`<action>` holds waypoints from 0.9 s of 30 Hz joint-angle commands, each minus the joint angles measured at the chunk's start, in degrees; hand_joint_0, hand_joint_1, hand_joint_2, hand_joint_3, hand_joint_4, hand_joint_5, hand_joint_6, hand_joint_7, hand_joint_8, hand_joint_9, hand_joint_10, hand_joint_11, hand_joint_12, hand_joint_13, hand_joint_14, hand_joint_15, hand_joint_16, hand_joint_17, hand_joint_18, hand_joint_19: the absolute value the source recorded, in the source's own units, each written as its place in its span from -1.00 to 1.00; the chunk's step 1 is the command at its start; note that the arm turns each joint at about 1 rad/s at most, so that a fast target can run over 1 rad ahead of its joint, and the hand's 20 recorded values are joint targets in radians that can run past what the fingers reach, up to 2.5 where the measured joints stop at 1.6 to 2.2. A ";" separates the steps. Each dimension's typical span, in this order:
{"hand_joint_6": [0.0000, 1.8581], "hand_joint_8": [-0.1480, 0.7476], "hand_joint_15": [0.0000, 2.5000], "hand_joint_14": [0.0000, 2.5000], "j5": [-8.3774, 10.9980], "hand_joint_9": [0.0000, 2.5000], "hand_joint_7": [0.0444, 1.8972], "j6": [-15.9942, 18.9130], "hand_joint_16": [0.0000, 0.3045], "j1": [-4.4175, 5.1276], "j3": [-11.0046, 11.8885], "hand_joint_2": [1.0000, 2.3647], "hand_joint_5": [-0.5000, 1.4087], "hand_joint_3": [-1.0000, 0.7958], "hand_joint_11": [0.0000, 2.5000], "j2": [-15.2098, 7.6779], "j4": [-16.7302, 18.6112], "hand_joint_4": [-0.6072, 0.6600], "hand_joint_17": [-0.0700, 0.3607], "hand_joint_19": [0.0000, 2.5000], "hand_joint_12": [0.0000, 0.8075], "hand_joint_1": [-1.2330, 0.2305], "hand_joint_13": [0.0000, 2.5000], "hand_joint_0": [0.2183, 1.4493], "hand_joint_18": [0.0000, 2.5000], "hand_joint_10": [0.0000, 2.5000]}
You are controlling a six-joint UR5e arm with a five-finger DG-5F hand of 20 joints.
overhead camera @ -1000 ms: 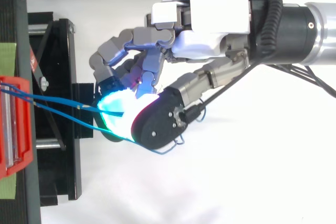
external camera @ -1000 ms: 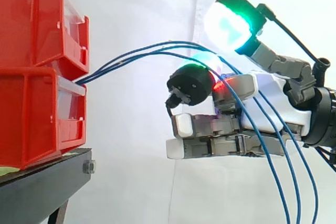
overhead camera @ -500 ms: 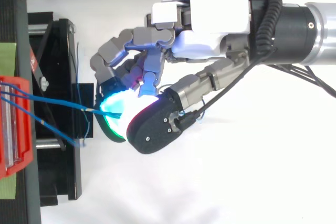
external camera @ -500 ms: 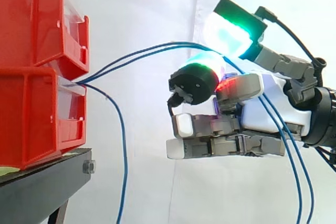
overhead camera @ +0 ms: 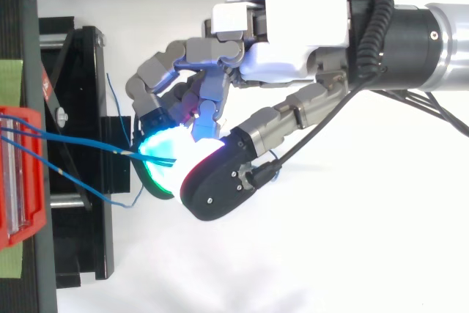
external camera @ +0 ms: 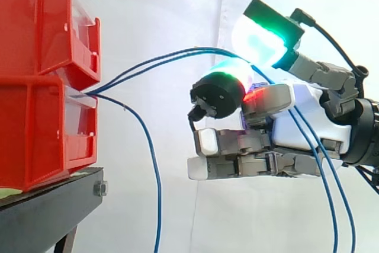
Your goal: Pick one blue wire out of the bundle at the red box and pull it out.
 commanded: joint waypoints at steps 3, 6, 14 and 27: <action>-0.09 -0.14 -0.61 -0.98 0.00 -0.08 0.37 0.02 -0.60 0.00 0.00 -0.97 -0.59 0.00 -0.30 0.00 0.00 0.11 -0.04 -0.66 -0.07 -0.46 -0.53 -0.44 -0.72 -0.98; -0.09 -0.10 -0.63 -0.98 0.09 -0.07 0.32 0.02 -0.55 0.00 0.00 -0.98 -0.58 0.02 -0.33 0.00 0.00 0.12 0.04 -0.67 0.03 -0.41 -0.53 -0.46 -0.69 -0.98; -0.15 -0.10 -0.67 -0.99 0.00 -0.13 0.28 0.02 -0.55 0.00 0.08 -0.98 -0.58 -0.01 -0.37 0.00 0.00 0.11 0.04 -0.68 0.04 -0.42 -0.59 -0.45 -0.73 -0.98; -0.16 -0.17 -0.80 -0.99 0.00 -0.27 0.33 0.02 -0.60 0.00 0.00 -0.97 -0.62 -0.15 -0.36 0.00 0.00 0.15 -0.03 -0.78 -0.07 -0.62 -0.76 -0.38 -0.86 -0.98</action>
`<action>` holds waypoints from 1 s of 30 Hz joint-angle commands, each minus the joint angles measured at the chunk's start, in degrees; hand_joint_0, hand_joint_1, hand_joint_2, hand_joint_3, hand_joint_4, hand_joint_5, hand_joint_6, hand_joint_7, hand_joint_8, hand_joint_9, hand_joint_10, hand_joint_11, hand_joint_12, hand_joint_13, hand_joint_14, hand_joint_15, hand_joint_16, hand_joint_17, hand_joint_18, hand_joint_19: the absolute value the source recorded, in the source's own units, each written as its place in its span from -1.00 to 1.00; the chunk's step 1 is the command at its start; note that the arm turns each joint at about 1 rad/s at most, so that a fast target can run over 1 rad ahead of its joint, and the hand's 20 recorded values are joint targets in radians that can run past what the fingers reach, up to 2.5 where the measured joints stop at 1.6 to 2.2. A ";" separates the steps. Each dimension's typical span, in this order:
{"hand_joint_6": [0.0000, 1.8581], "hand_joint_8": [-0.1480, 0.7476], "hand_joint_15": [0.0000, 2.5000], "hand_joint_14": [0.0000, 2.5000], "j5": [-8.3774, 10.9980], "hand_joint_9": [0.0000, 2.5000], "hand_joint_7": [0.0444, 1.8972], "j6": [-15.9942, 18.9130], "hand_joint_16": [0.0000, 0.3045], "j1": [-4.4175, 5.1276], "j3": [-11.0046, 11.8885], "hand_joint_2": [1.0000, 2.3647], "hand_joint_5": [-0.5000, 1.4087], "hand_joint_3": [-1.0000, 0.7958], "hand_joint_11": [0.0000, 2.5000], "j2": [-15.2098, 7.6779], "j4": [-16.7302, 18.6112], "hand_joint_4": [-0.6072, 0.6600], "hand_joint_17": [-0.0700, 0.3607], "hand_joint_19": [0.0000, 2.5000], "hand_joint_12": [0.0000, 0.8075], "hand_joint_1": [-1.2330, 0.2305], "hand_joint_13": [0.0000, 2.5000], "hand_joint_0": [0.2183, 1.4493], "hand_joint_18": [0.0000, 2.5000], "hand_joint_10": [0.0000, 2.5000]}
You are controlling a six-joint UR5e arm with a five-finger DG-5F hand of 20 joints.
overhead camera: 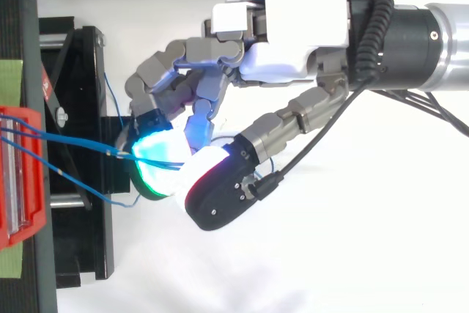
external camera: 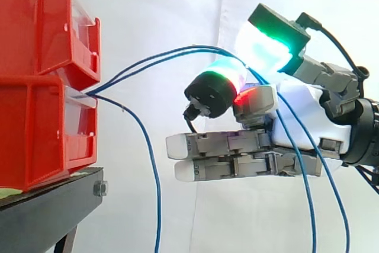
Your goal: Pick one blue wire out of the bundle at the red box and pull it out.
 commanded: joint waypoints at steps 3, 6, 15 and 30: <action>-0.14 -0.17 -0.80 -0.99 0.00 -0.28 0.28 0.00 -0.59 0.00 -0.01 -0.97 -0.62 -0.15 -0.36 0.00 0.00 0.15 -0.03 -0.77 -0.07 -0.62 -0.78 -0.38 -0.88 -0.98; -0.14 -0.18 -0.81 -0.99 0.00 -0.29 0.27 0.00 -0.60 0.00 -0.01 -0.97 -0.62 -0.16 -0.36 0.00 0.00 0.17 -0.03 -0.78 -0.07 -0.62 -0.80 -0.38 -0.88 -0.98; -0.29 -0.21 -0.85 -0.99 0.00 -0.28 0.42 0.00 -0.59 0.00 -0.01 -0.98 -0.55 -0.21 -0.46 0.00 0.00 0.19 -0.03 -0.77 -0.07 -0.49 -0.82 -0.46 -0.92 -0.98; -0.42 -0.20 -0.84 -0.99 0.00 -0.19 0.70 0.00 -0.60 0.00 -0.01 -0.97 -0.50 -0.15 -0.47 0.00 0.00 0.19 -0.04 -0.74 -0.08 -0.26 -0.77 -0.49 -0.91 -0.98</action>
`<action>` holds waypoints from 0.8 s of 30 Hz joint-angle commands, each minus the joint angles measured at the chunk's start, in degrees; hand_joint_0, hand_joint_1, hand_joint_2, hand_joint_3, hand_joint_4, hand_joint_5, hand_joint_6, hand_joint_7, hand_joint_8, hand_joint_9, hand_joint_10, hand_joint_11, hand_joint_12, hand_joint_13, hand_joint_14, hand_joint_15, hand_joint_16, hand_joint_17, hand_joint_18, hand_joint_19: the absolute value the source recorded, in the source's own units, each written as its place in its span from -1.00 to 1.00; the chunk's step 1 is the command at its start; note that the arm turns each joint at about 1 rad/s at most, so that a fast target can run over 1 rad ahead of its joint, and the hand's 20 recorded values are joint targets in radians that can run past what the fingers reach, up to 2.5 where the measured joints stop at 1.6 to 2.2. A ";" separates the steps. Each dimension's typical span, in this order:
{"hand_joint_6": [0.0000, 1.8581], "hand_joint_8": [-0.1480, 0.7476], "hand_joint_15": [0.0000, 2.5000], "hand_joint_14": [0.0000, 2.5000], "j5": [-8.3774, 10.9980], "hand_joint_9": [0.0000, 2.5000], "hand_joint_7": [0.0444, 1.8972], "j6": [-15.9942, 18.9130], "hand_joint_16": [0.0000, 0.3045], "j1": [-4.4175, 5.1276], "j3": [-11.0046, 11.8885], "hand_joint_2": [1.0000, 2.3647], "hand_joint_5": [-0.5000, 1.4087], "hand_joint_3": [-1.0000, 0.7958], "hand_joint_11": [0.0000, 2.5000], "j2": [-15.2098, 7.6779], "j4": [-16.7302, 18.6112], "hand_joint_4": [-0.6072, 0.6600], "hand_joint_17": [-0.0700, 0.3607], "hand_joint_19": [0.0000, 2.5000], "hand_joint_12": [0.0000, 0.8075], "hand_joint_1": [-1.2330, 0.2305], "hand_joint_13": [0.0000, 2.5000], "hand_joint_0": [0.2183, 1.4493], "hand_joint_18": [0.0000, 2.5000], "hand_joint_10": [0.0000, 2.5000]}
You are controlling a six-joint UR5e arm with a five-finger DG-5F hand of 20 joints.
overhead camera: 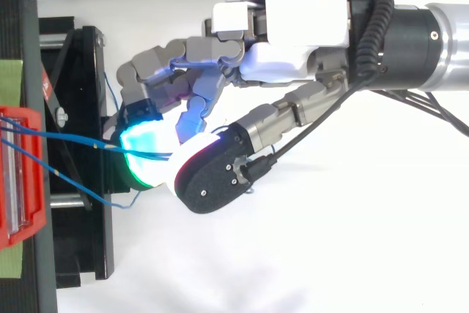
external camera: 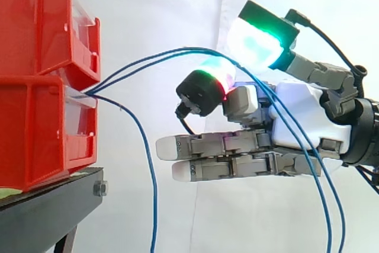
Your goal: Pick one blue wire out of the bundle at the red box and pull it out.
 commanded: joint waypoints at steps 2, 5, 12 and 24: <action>-0.36 -0.20 -0.83 -0.99 0.00 -0.17 0.63 0.00 -0.61 0.00 0.00 -0.97 -0.51 -0.15 -0.46 -0.01 0.00 0.19 -0.05 -0.74 -0.08 -0.29 -0.75 -0.47 -0.89 -0.98; -0.30 -0.20 -0.82 -0.99 0.00 -0.15 0.55 0.00 -0.62 0.00 0.00 -0.97 -0.52 -0.13 -0.44 -0.01 0.00 0.21 -0.06 -0.74 -0.08 -0.32 -0.74 -0.45 -0.86 -0.98; -0.17 -0.14 -0.75 -0.99 0.18 -0.07 0.48 0.00 -0.62 0.00 0.00 -0.97 -0.55 -0.12 -0.28 -0.01 0.00 0.21 -0.07 -0.73 -0.07 -0.41 -0.65 -0.43 -0.82 -0.97; -0.10 -0.14 -0.76 -0.99 0.18 -0.13 0.43 0.00 -0.62 0.00 0.00 -0.98 -0.60 -0.25 -0.24 -0.01 0.00 0.21 -0.07 -0.78 -0.06 -0.63 -0.67 -0.32 -0.81 -0.97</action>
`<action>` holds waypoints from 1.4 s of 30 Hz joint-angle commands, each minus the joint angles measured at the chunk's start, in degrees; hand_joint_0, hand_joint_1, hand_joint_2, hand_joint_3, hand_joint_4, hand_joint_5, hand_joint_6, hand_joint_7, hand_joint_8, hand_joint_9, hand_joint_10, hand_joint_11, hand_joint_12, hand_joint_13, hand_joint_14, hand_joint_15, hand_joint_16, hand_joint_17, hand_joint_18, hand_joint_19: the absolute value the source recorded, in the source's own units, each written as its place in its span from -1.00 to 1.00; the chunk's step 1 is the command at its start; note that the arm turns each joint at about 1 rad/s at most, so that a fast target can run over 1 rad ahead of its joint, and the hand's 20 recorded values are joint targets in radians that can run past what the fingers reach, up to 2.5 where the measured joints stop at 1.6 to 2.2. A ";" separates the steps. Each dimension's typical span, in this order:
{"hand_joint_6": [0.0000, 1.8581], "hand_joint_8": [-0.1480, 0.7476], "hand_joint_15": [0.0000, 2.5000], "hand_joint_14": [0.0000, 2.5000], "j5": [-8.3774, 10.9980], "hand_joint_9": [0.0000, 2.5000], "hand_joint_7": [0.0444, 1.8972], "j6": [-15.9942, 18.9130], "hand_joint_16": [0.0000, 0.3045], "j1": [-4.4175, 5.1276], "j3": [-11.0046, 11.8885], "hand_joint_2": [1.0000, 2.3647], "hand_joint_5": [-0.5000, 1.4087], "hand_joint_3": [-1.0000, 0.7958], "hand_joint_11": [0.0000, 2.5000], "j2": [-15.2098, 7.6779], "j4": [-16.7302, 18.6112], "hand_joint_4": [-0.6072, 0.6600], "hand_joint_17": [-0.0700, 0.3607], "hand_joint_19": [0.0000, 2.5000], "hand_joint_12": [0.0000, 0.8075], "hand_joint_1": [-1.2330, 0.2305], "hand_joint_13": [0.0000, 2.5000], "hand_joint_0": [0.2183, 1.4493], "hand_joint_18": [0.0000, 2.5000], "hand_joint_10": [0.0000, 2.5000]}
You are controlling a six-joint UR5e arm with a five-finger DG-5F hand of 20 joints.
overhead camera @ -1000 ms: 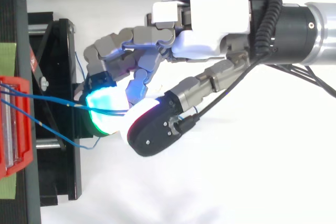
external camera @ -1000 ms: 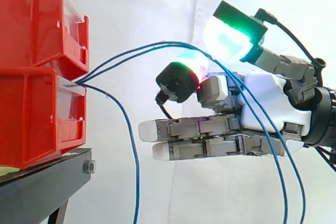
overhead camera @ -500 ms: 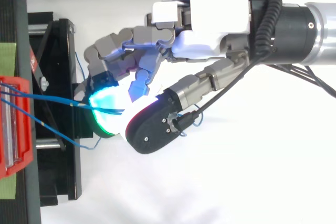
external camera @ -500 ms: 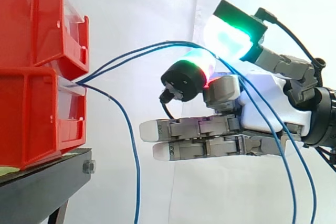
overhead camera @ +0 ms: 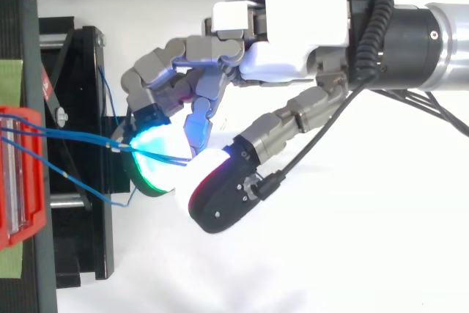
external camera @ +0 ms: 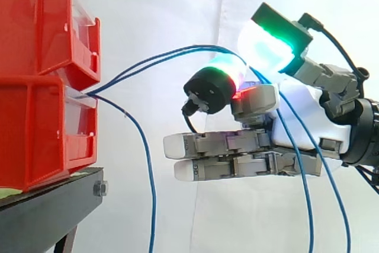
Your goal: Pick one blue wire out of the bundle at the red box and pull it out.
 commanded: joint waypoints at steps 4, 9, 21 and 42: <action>-0.10 -0.15 -0.78 -0.99 0.03 -0.15 0.40 0.00 -0.62 0.00 0.00 -1.00 -0.60 -0.41 -0.23 -0.01 0.09 0.24 -0.07 -0.78 -0.06 -0.64 -0.69 -0.30 -0.80 -0.97; -0.13 -0.12 -0.77 -0.99 0.03 -0.12 0.37 0.00 -0.60 0.00 0.00 -1.00 -0.59 -0.44 -0.26 -0.01 0.09 0.26 -0.04 -0.74 -0.03 -0.38 -0.68 -0.50 -0.80 -0.98; -0.17 -0.15 -0.75 -0.99 -0.05 -0.04 0.45 0.00 -0.63 0.00 0.00 -0.98 -0.55 -0.25 -0.29 -0.01 0.44 0.17 -0.09 -0.70 -0.08 -0.22 -0.63 -0.41 -0.79 -0.98; -0.09 -0.15 -0.73 -0.99 0.03 -0.07 0.47 -0.09 -0.63 0.00 0.00 -0.99 -0.59 -0.32 -0.17 -0.01 0.53 0.15 -0.09 -0.76 -0.07 -0.63 -0.62 -0.27 -0.75 -0.97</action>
